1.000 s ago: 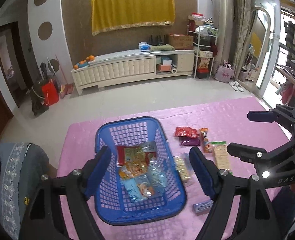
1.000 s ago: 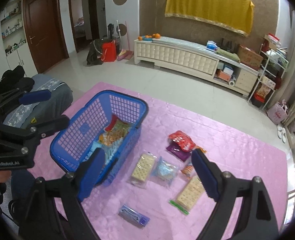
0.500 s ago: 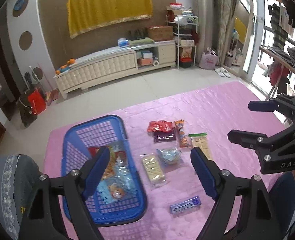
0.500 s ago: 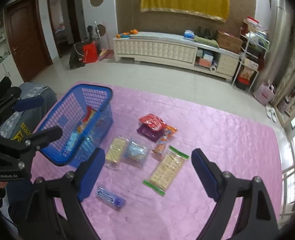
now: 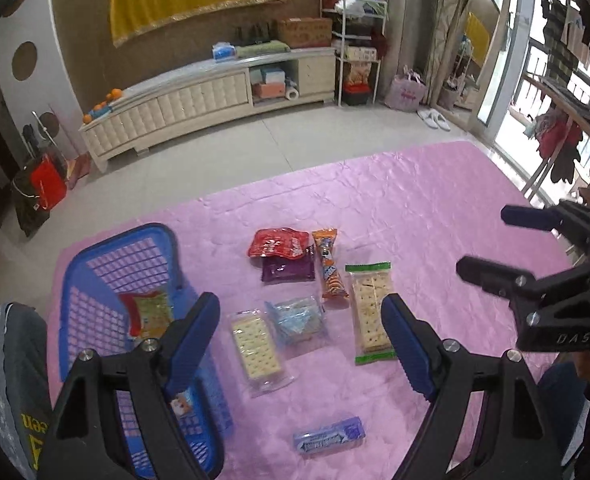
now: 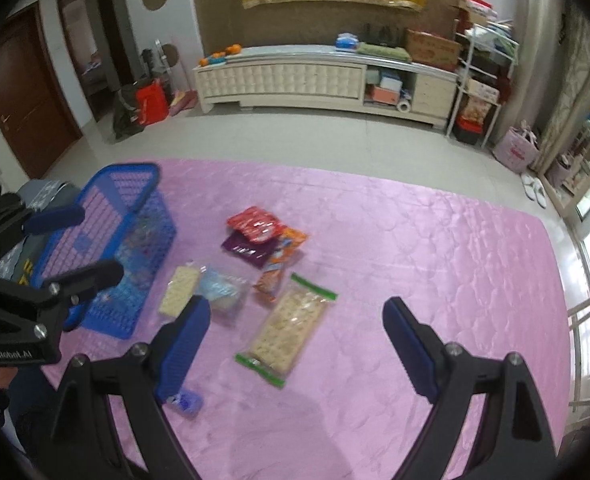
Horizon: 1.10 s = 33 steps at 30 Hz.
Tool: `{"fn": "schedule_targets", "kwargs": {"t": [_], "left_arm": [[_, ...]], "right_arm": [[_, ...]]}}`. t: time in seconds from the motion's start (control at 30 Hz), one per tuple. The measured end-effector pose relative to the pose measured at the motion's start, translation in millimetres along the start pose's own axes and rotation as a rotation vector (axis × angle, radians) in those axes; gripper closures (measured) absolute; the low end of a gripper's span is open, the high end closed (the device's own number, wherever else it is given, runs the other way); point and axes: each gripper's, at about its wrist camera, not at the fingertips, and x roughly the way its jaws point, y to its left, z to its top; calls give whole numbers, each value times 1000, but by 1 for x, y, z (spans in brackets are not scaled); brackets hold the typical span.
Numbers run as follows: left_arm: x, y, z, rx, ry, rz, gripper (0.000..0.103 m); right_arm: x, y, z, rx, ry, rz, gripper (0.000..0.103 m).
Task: Organize snacks
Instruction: 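Move both tools away from the basket toward the remaining snacks, then grasp the orange-and-white stick snack with the left tool and lift it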
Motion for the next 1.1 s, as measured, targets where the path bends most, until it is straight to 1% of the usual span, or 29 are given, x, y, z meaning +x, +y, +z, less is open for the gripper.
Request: {"fn": "schedule_targets", "kwargs": {"t": [0.13, 0.3, 0.57, 0.7, 0.83, 0.87, 0.93, 1.0, 1.07, 1.1], "left_arm": [[30, -14, 10, 28, 39, -2, 22], [67, -27, 20, 75, 82, 5, 22], [124, -25, 38, 34, 166, 9, 22], [146, -26, 45, 54, 202, 20, 22], [166, -25, 48, 46, 238, 3, 22], [172, -25, 48, 40, 251, 2, 23], [184, -25, 47, 34, 277, -8, 30], [193, -28, 45, 43, 298, -10, 45], [205, -30, 44, 48, 326, -4, 53], [209, -31, 44, 45, 335, -4, 55]], "right_arm": [[17, -18, 0, 59, 3, 28, 12], [51, -33, -2, 87, 44, 22, 12], [92, -61, -2, 107, 91, 27, 12], [104, -73, -5, 137, 110, 46, 12], [114, -77, -7, 149, 117, 48, 12], [118, -79, -9, 158, 123, 54, 12], [124, -82, -10, 171, 131, 61, 12], [128, -87, -13, 186, 139, 63, 12], [129, -92, -15, 210, 137, 50, 12], [129, -94, -17, 223, 134, 48, 12]]}}
